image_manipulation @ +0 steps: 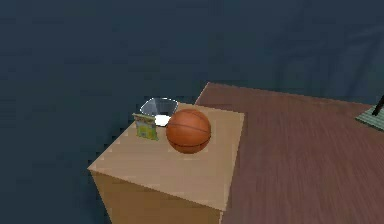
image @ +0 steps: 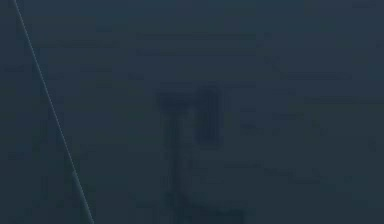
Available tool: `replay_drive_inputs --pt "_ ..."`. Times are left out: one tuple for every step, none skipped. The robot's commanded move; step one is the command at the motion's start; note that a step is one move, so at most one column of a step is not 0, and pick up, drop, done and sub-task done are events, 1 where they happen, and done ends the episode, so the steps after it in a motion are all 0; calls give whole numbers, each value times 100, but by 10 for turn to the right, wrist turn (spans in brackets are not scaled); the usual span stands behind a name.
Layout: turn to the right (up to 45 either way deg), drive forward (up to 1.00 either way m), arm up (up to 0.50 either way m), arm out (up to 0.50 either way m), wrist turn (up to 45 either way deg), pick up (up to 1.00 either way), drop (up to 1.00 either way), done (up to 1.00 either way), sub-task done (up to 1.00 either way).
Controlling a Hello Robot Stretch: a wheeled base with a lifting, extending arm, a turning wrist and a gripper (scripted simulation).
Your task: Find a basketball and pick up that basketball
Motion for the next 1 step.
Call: replay_drive_inputs --pt "0 0 38 0 0 0 0 0 0"
